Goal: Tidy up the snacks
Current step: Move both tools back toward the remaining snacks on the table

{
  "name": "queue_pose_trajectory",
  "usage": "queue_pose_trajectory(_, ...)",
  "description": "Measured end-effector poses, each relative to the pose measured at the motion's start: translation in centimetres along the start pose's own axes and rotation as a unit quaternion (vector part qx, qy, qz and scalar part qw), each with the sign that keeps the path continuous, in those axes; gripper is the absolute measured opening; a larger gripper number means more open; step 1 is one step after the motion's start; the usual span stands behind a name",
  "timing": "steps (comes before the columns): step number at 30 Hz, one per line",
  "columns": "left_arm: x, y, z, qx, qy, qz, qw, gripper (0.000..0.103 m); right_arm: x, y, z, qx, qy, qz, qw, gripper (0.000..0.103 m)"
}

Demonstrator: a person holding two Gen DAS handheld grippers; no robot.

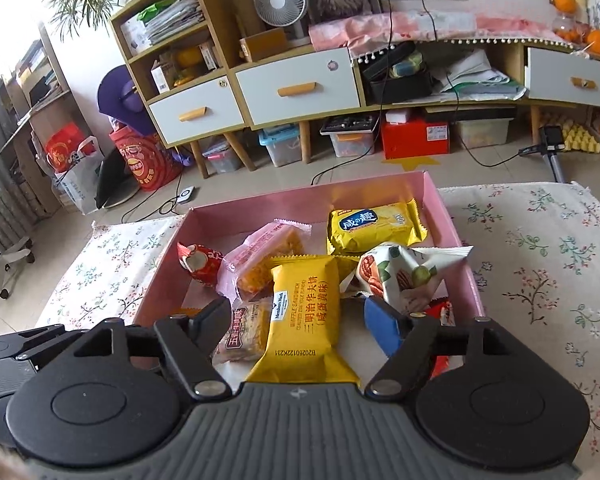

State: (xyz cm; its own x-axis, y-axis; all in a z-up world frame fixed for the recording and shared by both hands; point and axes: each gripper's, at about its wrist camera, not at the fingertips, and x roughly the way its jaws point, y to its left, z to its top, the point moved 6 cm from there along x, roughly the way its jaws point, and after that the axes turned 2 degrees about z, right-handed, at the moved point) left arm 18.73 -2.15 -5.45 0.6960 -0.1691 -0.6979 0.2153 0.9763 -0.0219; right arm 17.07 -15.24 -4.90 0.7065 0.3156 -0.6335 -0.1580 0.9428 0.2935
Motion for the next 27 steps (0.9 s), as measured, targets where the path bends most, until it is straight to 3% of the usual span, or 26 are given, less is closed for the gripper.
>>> queue_pose_trajectory(12,-4.4,0.4,-1.6,0.000,-0.002,0.009,1.0000,0.091,-2.8,0.0,-1.1,-0.004,0.001,-0.016,1.000,0.092)
queue_pose_trajectory(19,-6.0,1.3,-3.7,-0.012,0.005,0.016,0.9998,0.095,-4.1,0.0,-2.4,-0.013,0.005,-0.021,1.000,0.100)
queue_pose_trajectory(27,-7.2,1.8,-6.1,0.005,-0.001,0.020,0.9998,0.098,-5.2,0.2,-4.6,-0.028,0.010,-0.017,0.999,0.103)
